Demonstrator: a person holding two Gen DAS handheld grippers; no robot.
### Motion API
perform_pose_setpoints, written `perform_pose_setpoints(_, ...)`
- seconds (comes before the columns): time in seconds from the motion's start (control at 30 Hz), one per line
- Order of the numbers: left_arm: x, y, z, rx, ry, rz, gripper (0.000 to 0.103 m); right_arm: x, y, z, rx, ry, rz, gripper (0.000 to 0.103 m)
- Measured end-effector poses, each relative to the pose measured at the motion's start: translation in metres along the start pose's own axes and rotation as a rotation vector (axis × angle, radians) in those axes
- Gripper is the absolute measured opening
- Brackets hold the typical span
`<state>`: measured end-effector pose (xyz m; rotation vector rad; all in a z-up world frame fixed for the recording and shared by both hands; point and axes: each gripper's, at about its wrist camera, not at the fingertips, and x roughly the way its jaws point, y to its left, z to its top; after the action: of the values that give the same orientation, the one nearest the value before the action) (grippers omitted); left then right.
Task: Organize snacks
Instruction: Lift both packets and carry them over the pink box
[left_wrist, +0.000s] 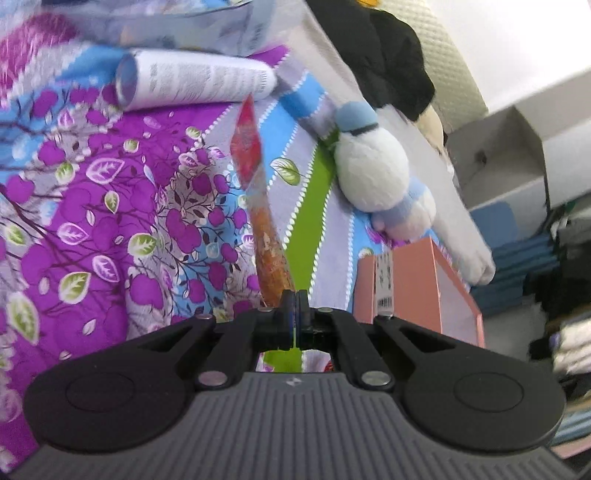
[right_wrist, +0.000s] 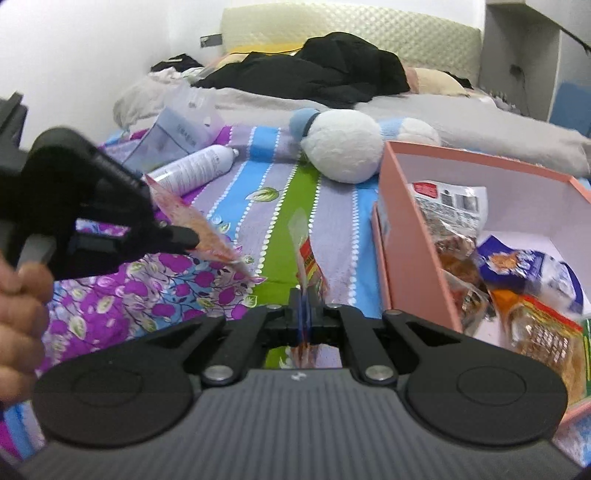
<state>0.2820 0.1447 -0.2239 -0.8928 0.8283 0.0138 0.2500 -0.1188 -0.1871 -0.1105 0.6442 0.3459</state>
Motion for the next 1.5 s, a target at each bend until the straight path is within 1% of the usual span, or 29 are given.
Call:
perform_pose_setpoints(0.07, -0.007, -0.010, -0.002, 0.041, 0.011, 0.013, 0.001, -0.009, -0.005, 0.002, 0.021, 0.015, 0.006, 0.004)
perform_pose_setpoints(0.27, -0.032, -0.036, -0.014, 0.212, 0.043, 0.076, 0.000, -0.034, -0.014, 0.007, 0.050, 0.032, 0.025, 0.004)
perform_pose_setpoints(0.37, -0.042, -0.041, -0.019, 0.245, 0.060, 0.094, 0.000, -0.043, -0.019, 0.009, 0.065, 0.048, 0.042, 0.004)
perform_pose_setpoints(0.57, -0.059, -0.053, -0.022, 0.292, 0.052, 0.107, 0.000, -0.058, -0.021, 0.015, 0.058, 0.052, 0.046, 0.004)
perform_pose_setpoints(0.77, -0.071, -0.072, -0.019, 0.322, 0.036, 0.101, 0.000, -0.069, -0.026, 0.027, 0.070, 0.038, 0.058, 0.004)
perform_pose_setpoints(1.0, -0.081, -0.110, -0.017, 0.387, 0.017, 0.074, 0.000, -0.087, -0.031, 0.048, 0.045, -0.012, 0.029, 0.004)
perform_pose_setpoints(1.2, -0.087, -0.158, -0.016, 0.482, -0.006, 0.054, 0.000, -0.100, -0.042, 0.069, 0.045, -0.044, 0.015, 0.004)
perform_pose_setpoints(1.4, -0.091, -0.214, -0.020, 0.576, -0.026, 0.005, 0.000, -0.117, -0.060, 0.088, 0.055, -0.096, -0.015, 0.004)
perform_pose_setpoints(1.5, -0.087, -0.239, -0.027, 0.604, -0.016, -0.019, 0.000, -0.128, -0.075, 0.097, 0.057, -0.122, -0.044, 0.004)
